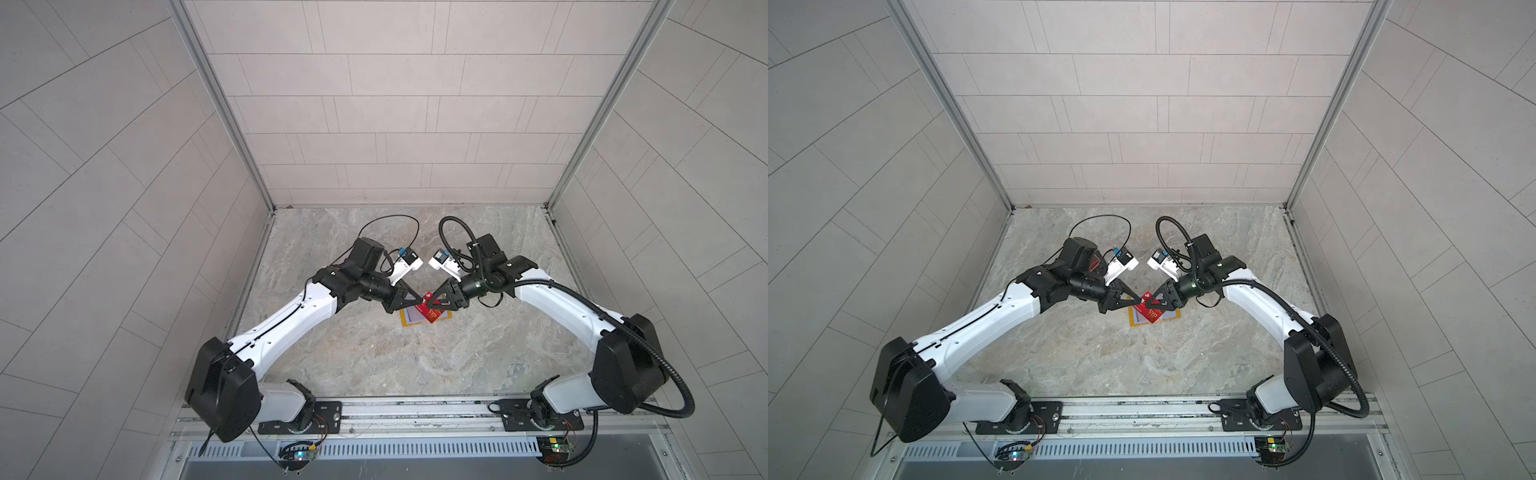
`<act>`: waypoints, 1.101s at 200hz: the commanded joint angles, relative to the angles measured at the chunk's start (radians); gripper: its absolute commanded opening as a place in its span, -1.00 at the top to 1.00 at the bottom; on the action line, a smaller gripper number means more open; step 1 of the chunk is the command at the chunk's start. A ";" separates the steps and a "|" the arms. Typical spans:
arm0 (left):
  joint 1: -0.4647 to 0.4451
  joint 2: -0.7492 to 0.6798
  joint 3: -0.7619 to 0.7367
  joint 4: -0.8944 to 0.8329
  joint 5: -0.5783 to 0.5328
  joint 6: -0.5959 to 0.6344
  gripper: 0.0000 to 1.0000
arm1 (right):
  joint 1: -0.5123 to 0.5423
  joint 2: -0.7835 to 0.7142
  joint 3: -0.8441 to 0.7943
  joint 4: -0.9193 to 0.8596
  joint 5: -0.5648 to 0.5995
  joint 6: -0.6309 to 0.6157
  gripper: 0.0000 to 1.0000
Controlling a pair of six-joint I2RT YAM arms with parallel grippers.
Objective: Take the credit cards out of the card holder
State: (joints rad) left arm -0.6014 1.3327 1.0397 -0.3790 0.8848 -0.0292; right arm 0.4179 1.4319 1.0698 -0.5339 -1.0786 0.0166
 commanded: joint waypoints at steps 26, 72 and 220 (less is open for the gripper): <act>0.045 -0.058 -0.091 0.216 -0.083 -0.179 1.00 | -0.077 -0.100 -0.081 0.215 0.148 0.203 -0.16; 0.090 -0.116 -0.209 0.471 -0.147 -0.339 1.00 | -0.122 -0.204 -0.221 0.456 0.290 0.418 -0.54; 0.157 -0.046 -0.461 1.280 -0.153 -0.781 1.00 | -0.086 -0.224 -0.504 1.181 0.315 0.819 -0.50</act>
State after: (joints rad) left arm -0.4454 1.2655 0.5991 0.6971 0.7158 -0.7212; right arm 0.3172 1.2190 0.5751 0.4957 -0.7685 0.7647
